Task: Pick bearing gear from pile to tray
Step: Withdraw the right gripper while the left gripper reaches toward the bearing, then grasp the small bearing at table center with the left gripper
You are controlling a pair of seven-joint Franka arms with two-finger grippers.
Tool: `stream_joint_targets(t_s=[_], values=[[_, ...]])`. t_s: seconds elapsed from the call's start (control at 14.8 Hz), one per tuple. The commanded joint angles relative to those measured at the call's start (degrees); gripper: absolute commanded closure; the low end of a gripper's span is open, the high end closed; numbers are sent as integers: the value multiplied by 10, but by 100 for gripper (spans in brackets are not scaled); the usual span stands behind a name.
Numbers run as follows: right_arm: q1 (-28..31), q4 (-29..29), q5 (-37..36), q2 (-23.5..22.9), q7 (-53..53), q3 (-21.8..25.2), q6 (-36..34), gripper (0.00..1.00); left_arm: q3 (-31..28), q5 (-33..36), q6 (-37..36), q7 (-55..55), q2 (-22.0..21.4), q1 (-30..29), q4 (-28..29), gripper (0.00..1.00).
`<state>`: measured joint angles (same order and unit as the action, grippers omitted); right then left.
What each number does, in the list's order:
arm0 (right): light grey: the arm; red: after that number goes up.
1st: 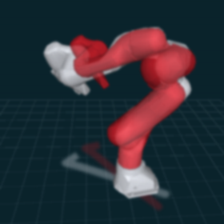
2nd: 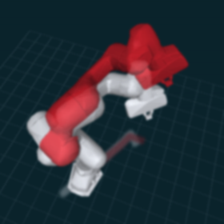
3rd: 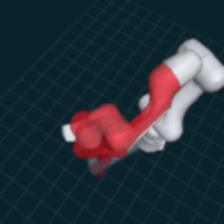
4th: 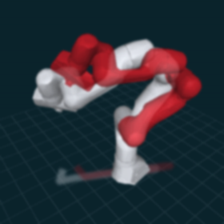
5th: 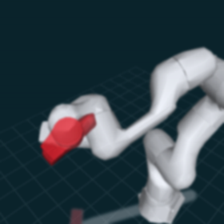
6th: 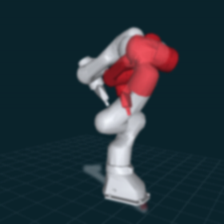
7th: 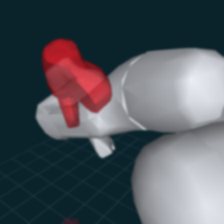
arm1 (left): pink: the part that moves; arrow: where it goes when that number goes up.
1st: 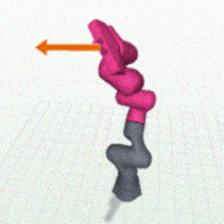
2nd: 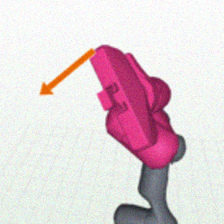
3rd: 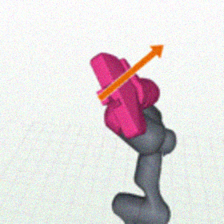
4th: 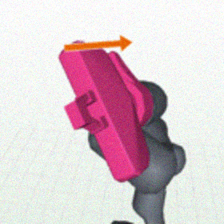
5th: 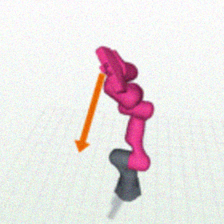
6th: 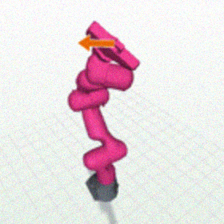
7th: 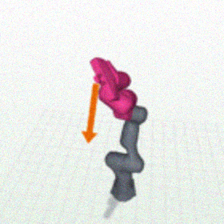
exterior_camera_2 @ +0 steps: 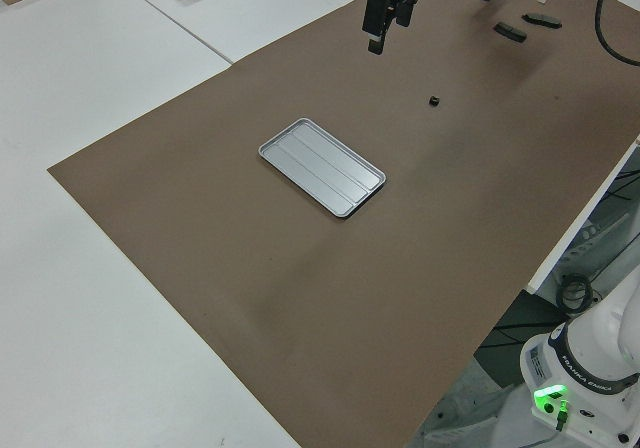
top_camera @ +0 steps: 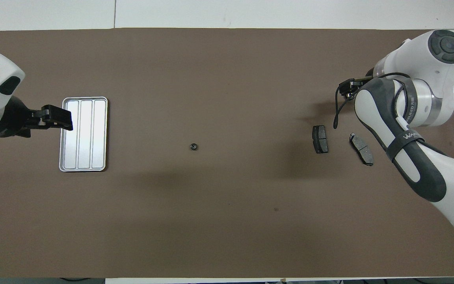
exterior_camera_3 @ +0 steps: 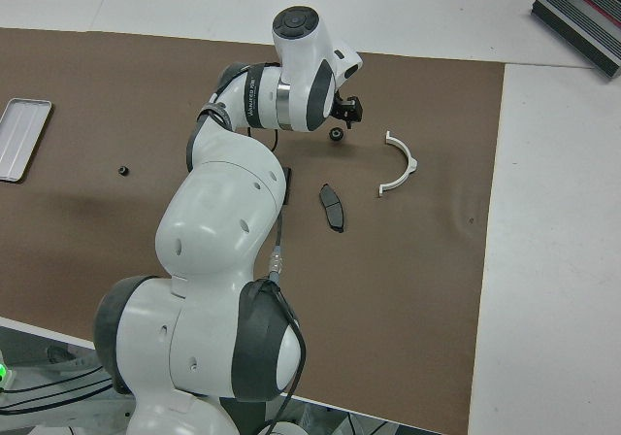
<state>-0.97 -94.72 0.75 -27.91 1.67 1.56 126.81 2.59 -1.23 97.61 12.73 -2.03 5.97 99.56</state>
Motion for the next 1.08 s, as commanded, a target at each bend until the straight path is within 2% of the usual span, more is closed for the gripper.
stream_joint_targets(t_s=[0.0,0.27,0.47,0.68,0.88,1.01], values=[[12,-5,-7,-23,16,-8,41,0,-7,-3,57,99,-1,75,43,0],[11,-5,-2,-31,-14,-9,40,0,-6,-5,154,197,96,162,43,0],[10,-5,-2,-35,-24,-9,40,0,-7,-7,196,214,147,213,41,0],[13,-5,-2,-44,-25,-9,42,0,-6,-6,262,229,218,238,33,0],[13,-6,-1,-54,-32,-8,42,2,-4,-6,274,226,216,247,62,0],[13,-5,-1,-54,-32,-8,42,12,-4,-6,297,226,220,247,70,0]])
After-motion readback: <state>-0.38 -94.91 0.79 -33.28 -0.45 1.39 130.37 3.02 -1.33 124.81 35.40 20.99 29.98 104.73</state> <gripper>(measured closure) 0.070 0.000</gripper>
